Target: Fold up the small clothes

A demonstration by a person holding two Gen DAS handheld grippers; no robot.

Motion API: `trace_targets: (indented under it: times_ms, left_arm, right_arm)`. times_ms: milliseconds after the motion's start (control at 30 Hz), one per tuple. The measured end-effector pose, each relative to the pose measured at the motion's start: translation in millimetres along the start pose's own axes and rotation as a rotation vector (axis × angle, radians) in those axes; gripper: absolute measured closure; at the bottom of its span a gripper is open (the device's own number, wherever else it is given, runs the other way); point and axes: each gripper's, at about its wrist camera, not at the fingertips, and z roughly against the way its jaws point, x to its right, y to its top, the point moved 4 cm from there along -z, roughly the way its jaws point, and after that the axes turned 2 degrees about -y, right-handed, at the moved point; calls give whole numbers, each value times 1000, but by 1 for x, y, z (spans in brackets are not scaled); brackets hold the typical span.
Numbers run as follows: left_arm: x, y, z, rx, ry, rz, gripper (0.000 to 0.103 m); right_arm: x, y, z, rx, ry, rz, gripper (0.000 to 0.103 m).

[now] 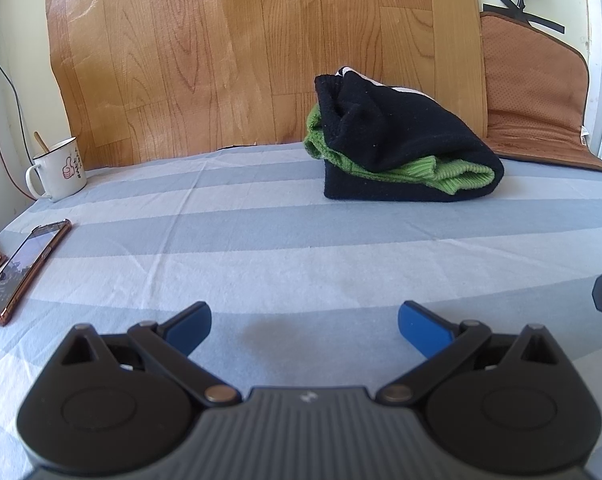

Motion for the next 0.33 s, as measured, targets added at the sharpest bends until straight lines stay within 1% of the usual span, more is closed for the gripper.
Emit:
trace_targets:
  times_ms: [333]
  left_arm:
    - [4,3,0,10,-16,-12,0]
  right_arm:
    - [-1,0,0,-1,0,-1,0]
